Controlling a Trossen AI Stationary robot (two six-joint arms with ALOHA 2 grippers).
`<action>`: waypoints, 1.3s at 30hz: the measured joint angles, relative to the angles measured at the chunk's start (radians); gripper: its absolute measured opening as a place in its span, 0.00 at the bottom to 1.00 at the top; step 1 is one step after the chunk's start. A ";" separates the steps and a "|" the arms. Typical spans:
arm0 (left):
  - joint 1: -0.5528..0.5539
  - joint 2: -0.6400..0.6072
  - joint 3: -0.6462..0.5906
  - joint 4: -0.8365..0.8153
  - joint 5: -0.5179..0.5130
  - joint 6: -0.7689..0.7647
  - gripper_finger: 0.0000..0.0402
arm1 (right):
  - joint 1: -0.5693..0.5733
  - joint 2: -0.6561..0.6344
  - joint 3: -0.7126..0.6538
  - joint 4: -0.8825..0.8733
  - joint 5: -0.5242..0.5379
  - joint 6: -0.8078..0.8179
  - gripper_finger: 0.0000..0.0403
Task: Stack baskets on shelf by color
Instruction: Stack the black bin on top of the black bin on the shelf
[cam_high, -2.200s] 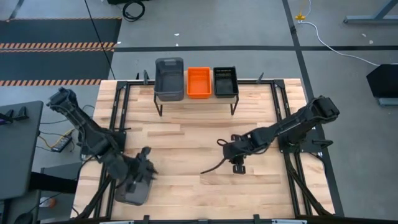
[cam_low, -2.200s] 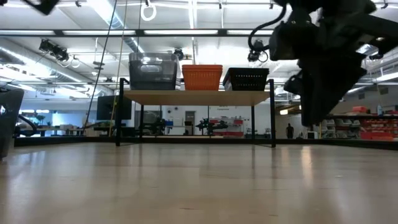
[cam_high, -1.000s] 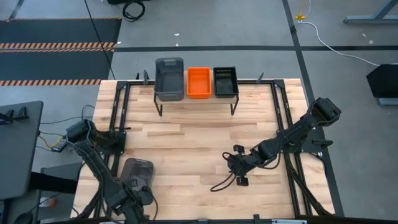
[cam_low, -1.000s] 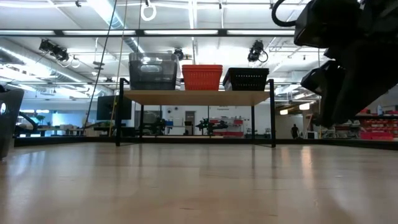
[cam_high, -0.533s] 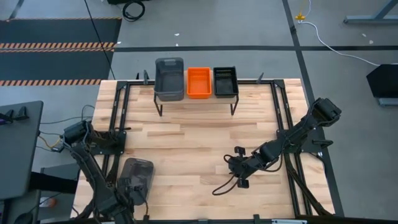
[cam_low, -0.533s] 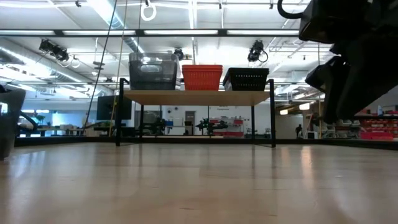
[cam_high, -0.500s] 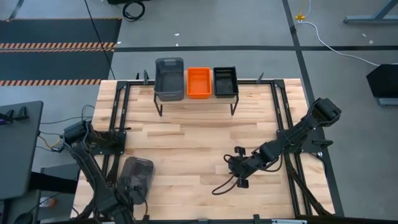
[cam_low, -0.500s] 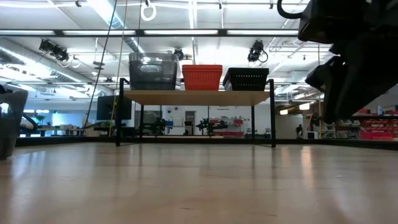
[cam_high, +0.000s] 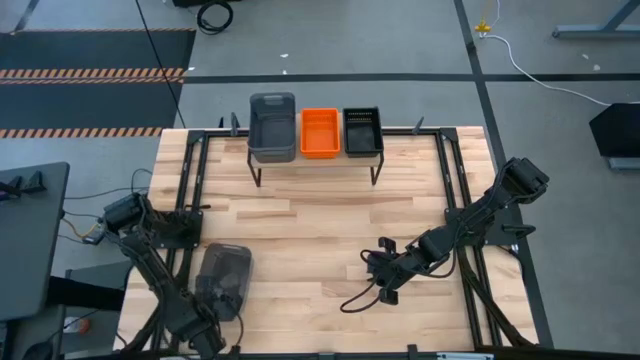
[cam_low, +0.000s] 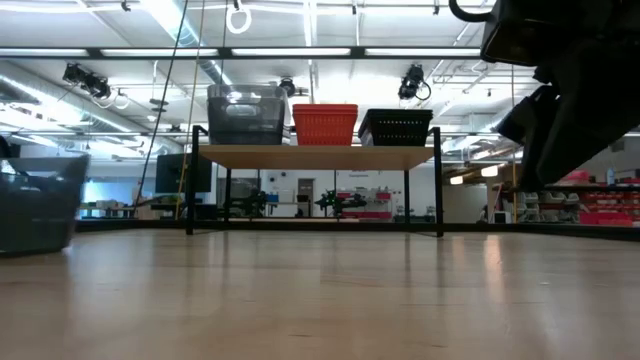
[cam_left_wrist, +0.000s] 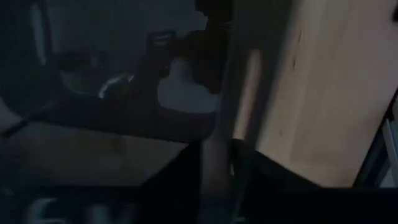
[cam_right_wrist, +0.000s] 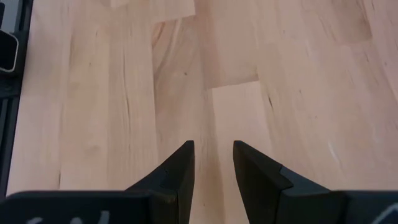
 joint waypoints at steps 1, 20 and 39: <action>0.014 0.000 0.000 0.000 -0.002 0.029 0.19 | 0.000 0.000 0.000 0.003 0.005 0.000 0.29; 0.277 -0.056 0.275 -0.446 -0.220 0.343 0.01 | -0.002 0.000 0.000 0.058 0.059 -0.047 0.29; 0.647 -0.107 0.799 -0.473 -0.584 0.866 0.01 | -0.001 0.000 0.000 0.095 0.060 -0.091 0.29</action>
